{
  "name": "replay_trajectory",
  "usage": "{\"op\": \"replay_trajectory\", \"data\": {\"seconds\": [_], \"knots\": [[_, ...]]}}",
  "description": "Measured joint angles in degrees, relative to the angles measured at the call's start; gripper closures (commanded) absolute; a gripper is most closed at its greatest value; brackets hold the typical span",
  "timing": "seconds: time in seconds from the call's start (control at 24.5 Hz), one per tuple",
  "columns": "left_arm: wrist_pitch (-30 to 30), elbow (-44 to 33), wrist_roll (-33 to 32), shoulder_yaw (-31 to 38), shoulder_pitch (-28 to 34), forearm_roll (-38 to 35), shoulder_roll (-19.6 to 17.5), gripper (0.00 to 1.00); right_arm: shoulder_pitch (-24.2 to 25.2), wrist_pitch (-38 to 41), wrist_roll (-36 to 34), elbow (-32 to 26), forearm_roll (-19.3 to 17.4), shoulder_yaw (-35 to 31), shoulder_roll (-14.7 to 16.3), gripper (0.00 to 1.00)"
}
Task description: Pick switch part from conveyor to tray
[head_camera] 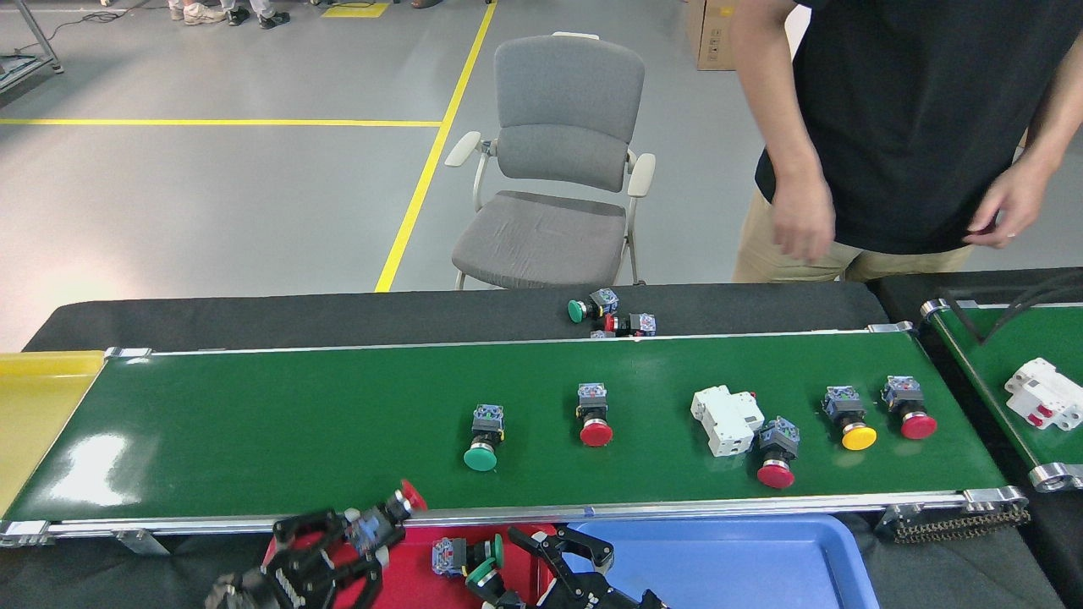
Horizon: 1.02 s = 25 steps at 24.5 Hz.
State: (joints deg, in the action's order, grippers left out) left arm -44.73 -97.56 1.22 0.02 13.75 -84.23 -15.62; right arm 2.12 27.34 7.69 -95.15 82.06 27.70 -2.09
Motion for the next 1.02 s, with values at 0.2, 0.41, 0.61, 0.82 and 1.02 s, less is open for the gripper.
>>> {"op": "replay_trajectory", "data": {"seconds": [0.2, 0.41, 0.61, 0.82, 1.02], "knots": [[0.0, -0.13, -0.16, 5.18, 1.51, 0.03, 4.06, 0.0, 8.07, 0.24, -0.31, -4.89, -1.05, -16.21, -1.1, 0.02], [0.0, -0.62, 0.38, 14.99, 4.81, 0.43, 9.78, 0.0, 14.95, -8.73, -5.72, -5.27, -3.42, -34.56, -5.02, 0.02], [8.3, -1.29, 0.56, 27.46, 4.79, 0.33, 17.38, 0.0, 16.02, -24.75, -10.23, -5.27, -3.57, -35.17, -5.02, 0.02], [15.11, -1.16, 1.04, 29.33, 3.51, 0.33, 16.91, 0.0, 15.13, -27.62, -10.73, -5.26, -0.83, -30.04, -4.91, 0.02], [14.99, -1.22, 1.23, 25.03, 3.34, 0.29, 16.55, 0.0, 10.5, -28.03, -4.92, -5.06, 1.65, -23.04, -4.91, 0.02]]}}
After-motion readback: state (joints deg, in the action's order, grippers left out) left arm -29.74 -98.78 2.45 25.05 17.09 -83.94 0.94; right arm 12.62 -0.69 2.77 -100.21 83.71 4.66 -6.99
